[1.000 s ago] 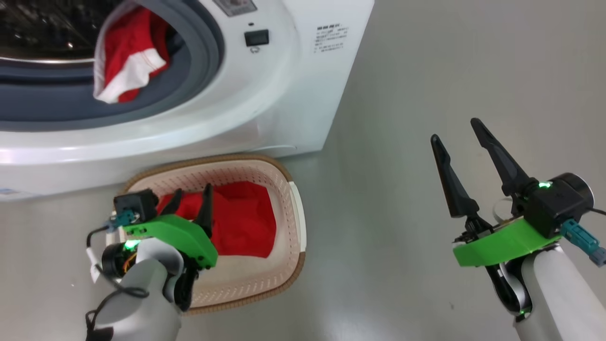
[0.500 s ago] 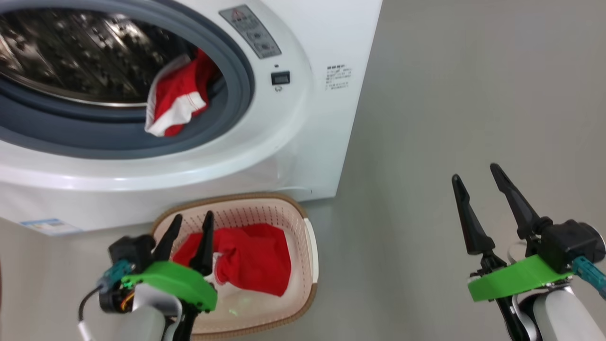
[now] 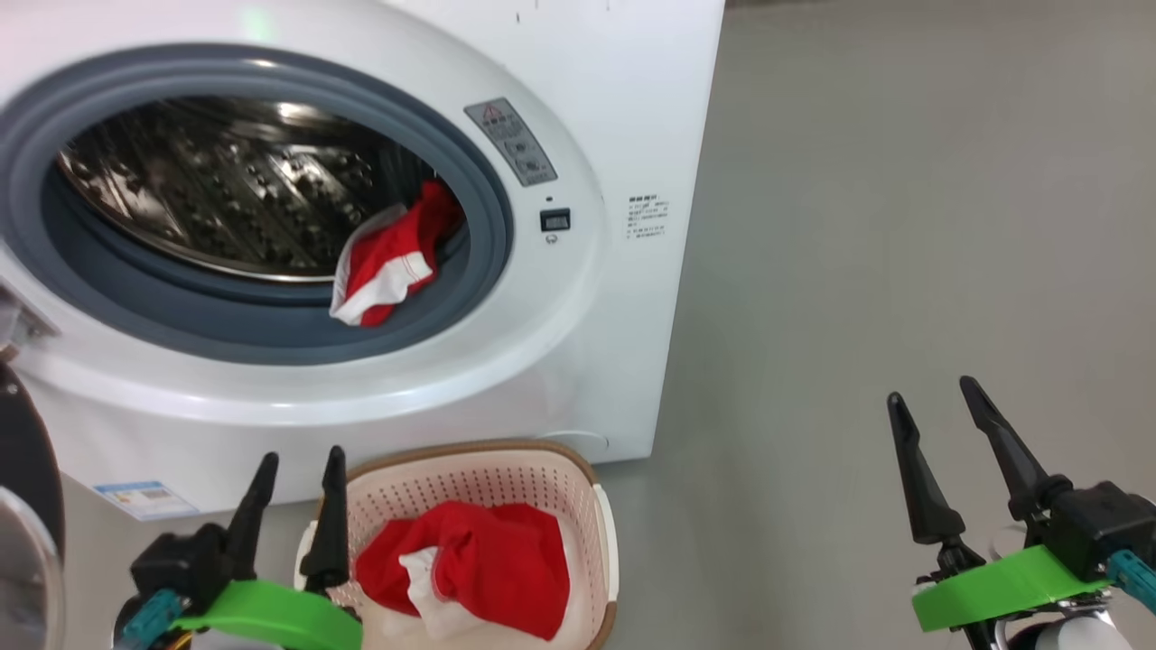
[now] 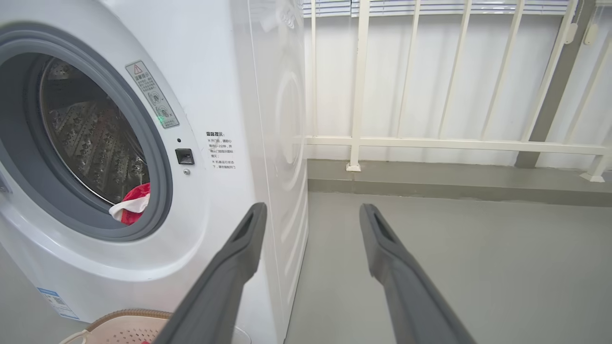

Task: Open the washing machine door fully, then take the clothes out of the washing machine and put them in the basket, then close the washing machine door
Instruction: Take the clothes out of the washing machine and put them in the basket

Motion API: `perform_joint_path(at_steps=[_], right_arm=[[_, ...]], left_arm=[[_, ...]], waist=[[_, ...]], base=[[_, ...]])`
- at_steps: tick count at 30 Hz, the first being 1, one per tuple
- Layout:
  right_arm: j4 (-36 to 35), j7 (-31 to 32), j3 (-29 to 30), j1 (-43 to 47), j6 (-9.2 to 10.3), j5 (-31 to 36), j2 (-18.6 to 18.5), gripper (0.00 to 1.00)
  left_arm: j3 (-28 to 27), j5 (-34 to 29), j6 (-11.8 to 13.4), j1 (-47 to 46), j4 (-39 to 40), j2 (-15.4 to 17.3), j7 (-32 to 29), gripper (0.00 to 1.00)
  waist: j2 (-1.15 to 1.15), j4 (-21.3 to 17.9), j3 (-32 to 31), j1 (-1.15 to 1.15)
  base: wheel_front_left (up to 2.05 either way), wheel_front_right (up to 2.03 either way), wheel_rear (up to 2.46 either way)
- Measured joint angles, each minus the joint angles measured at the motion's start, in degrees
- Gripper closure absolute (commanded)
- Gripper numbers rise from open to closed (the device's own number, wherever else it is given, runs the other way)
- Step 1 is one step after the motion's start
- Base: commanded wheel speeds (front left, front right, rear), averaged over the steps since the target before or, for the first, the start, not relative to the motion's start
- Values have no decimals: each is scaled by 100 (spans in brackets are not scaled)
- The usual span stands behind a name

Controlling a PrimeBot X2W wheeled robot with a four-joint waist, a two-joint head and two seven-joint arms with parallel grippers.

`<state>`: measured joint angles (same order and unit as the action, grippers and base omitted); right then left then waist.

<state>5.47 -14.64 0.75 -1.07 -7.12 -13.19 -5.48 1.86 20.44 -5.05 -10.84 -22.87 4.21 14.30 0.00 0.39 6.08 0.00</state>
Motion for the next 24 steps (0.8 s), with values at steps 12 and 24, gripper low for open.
perform_joint_path(at_steps=[12, 24], right_arm=[[-183, 0, 205, 344, 0, 87, 27, 0], [-232, 0, 223, 506, 0, 87, 40, 0]], left_arm=[[-372, -360, -13, 734, 815, -16, 0, 0], [-558, -537, -90, 983, 1013, -92, 0, 0]], waist=[[0, -68, -471, 0], [0, -128, -549, 0]], base=[[0, 0, 0], [0, 0, 0]])
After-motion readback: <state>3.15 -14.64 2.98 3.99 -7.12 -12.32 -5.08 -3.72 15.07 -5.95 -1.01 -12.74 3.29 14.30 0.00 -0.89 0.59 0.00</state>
